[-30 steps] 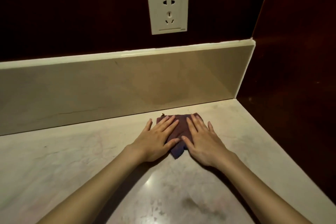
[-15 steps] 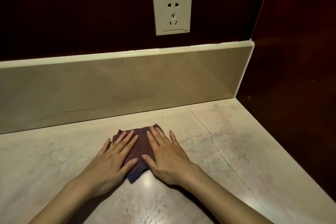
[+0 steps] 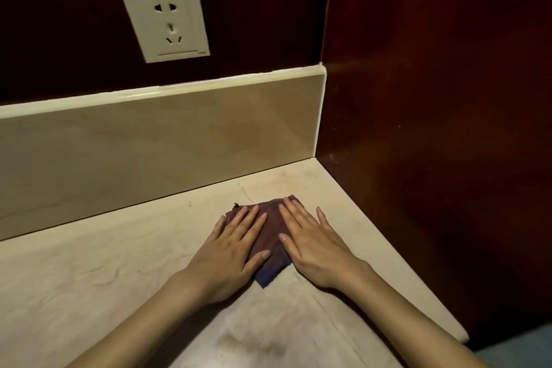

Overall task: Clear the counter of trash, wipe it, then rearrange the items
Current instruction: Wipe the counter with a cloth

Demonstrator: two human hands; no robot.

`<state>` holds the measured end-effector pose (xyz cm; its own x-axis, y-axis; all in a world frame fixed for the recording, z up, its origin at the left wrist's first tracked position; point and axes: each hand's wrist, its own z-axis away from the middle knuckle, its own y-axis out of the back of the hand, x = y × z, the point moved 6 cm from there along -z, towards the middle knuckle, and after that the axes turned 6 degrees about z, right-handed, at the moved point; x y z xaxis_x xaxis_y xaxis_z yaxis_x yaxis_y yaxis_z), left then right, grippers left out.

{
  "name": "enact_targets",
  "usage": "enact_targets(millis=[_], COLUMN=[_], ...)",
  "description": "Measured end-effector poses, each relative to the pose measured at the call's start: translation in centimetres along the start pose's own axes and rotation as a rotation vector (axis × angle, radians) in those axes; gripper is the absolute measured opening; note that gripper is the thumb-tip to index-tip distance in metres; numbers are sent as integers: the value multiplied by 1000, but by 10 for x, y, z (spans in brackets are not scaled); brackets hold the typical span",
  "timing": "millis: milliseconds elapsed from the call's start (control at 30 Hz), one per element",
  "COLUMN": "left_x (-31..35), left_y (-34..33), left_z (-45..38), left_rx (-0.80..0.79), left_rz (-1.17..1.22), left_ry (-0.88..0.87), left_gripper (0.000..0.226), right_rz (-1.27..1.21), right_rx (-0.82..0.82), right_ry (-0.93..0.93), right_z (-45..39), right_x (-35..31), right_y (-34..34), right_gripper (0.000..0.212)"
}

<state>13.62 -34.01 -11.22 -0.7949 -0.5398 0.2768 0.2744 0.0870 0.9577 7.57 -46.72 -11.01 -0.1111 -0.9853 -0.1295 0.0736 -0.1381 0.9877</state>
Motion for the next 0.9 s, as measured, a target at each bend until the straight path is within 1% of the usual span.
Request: enact_targets(millis=[100,167,233,333,400,567,667,767,833,900], left_x=[23,36,49,62,64,57,52,40,28,12], left_y=[-3,-6,-8,-10,-11,-9,-7,-6,-5,-5], left_z=[-24,-37,-51,-65,-67,-57,-43,-19,0,23], left_rx=[-9,-24,-36,-67,-75,-78,-68,-50,-52,-75], left_rz=[-13,-20,-22,-25,-17,-24,-13,-13,-35,-49], left_ry=[-46,-69,-91,-103,-101,-89,-79,-70,-58,-34], left_gripper=[105,101,91,69,63,64,64,65,67,68], right_rz=[29,39,36,39,45,60,91,72,70,60], right_rx=[17,30,47,70,67,27,2,-9,-12,-14], right_ry=[-62,-108,-151,-169,-168,-148,-130,-101,-74,-38], right_z=[8,14,21,26,27,26,26,28,31,36], right_x=[29,46,61,70,69,69,63,42,21,-5], right_y=[0,1,3,7,7,5,2,-2,-5,-7], right_gripper=[62,62,59,58,58,59,66,82,84,79])
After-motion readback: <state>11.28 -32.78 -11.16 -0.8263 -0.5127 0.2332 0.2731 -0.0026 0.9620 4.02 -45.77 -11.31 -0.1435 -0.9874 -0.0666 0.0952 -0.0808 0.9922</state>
